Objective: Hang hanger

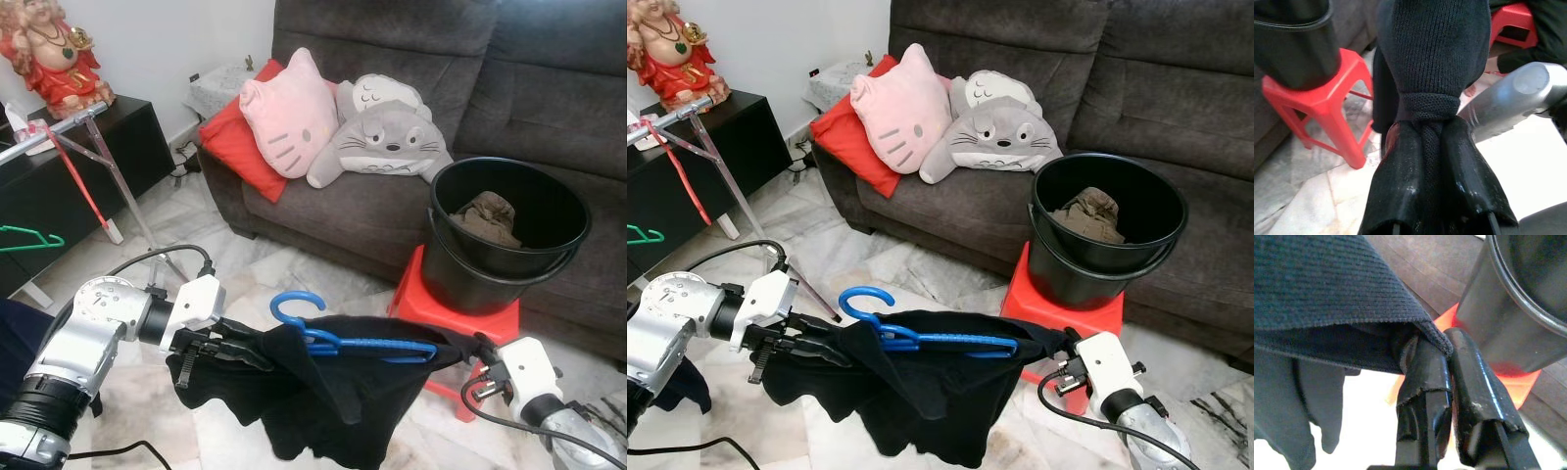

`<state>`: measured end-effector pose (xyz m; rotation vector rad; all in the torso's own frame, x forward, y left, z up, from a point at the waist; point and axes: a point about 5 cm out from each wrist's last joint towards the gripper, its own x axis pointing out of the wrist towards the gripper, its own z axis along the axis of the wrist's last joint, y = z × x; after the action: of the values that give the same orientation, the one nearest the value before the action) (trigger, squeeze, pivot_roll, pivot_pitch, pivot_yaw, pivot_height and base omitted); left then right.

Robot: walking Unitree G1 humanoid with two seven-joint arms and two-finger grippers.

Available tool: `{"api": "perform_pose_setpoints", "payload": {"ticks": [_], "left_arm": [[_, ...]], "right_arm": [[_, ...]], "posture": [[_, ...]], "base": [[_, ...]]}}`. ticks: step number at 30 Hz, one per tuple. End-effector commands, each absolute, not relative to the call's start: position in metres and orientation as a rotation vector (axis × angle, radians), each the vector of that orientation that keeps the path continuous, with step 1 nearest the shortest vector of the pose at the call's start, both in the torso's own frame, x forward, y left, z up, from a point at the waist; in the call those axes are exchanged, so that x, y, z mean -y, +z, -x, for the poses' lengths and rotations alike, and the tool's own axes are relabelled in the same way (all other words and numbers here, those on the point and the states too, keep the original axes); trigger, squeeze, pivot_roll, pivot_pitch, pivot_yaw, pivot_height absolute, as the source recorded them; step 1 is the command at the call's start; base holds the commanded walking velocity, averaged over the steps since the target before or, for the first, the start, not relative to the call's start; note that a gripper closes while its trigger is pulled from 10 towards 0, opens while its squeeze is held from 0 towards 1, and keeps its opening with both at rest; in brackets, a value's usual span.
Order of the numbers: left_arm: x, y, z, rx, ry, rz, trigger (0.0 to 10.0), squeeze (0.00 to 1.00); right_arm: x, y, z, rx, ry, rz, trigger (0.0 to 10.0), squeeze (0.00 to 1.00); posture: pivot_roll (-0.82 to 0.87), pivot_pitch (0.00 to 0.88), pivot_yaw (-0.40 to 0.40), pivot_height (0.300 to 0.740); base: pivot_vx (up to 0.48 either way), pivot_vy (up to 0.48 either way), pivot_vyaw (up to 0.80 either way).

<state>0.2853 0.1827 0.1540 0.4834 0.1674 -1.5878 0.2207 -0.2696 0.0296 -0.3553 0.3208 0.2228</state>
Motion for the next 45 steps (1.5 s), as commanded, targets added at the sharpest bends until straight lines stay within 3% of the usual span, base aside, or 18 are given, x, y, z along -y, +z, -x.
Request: {"api": "perform_pose_setpoints", "payload": {"ticks": [1,16,23,32,33,34,35,38,39,41,45], "left_arm": [[-0.198,0.171,-0.293,-0.118,-1.512,-0.518,10.0,0.0],[-0.225,0.189,-0.296,-0.06,-1.46,-0.367,10.0,0.0],[-0.221,0.198,-0.299,0.064,-1.44,-0.192,10.0,0.0],[-0.196,0.187,-0.31,0.085,-1.329,-0.214,10.0,0.0],[-0.192,0.185,-0.31,0.082,-1.325,-0.23,10.0,0.0],[-0.184,0.179,-0.31,0.078,-1.315,-0.248,10.0,0.0],[-0.181,0.177,-0.311,0.077,-1.308,-0.25,10.0,0.0],[-0.168,0.169,-0.307,0.073,-1.315,-0.243,10.0,0.0],[-0.166,0.167,-0.306,0.072,-1.321,-0.241,10.0,0.0],[-0.159,0.165,-0.304,0.073,-1.335,-0.231,10.0,0.0],[-0.149,0.158,-0.301,0.062,-1.347,-0.247,10.0,0.0]], "right_arm": [[0.281,0.022,-0.212,-0.376,0.17,0.356,0.0,0.0],[0.291,0.009,-0.2,-0.436,0.148,0.358,0.0,0.0],[0.29,0.005,-0.2,-0.444,0.142,0.349,0.0,0.0],[0.284,0.006,-0.205,-0.425,0.152,0.349,0.0,0.0],[0.283,0.006,-0.206,-0.423,0.152,0.35,1.9,0.0],[0.282,0.006,-0.207,-0.421,0.153,0.351,7.1,0.0],[0.281,0.006,-0.208,-0.42,0.156,0.349,10.0,0.0],[0.278,0.005,-0.209,-0.425,0.176,0.332,10.0,0.0],[0.277,0.004,-0.209,-0.426,0.182,0.327,10.0,0.05],[0.275,0.004,-0.209,-0.428,0.197,0.313,10.0,1.0],[0.272,0.004,-0.209,-0.437,0.234,0.322,10.0,1.0]], "posture": [[-0.19,0.016,0.037,0.74],[-0.19,0.016,0.038,0.74],[-0.19,0.015,0.039,0.74],[-0.19,0.012,0.043,0.74],[-0.19,0.012,0.043,0.74],[-0.19,0.012,0.043,0.74],[-0.19,0.01,0.043,0.74],[-0.19,0.008,0.045,0.74],[-0.19,0.008,0.045,0.74],[-0.19,0.005,0.046,0.74],[-0.19,0.0,0.049,0.74]], "base": [[0.0,0.0,0.0],[0.0,0.0,0.0],[0.0,0.0,0.0],[0.0,0.0,0.0],[0.0,0.0,0.0],[0.0,0.0,0.0],[0.0,0.0,0.0],[0.0,0.0,0.0],[0.0,0.0,0.0],[0.0,0.0,0.0],[0.0,0.0,0.0]]}}
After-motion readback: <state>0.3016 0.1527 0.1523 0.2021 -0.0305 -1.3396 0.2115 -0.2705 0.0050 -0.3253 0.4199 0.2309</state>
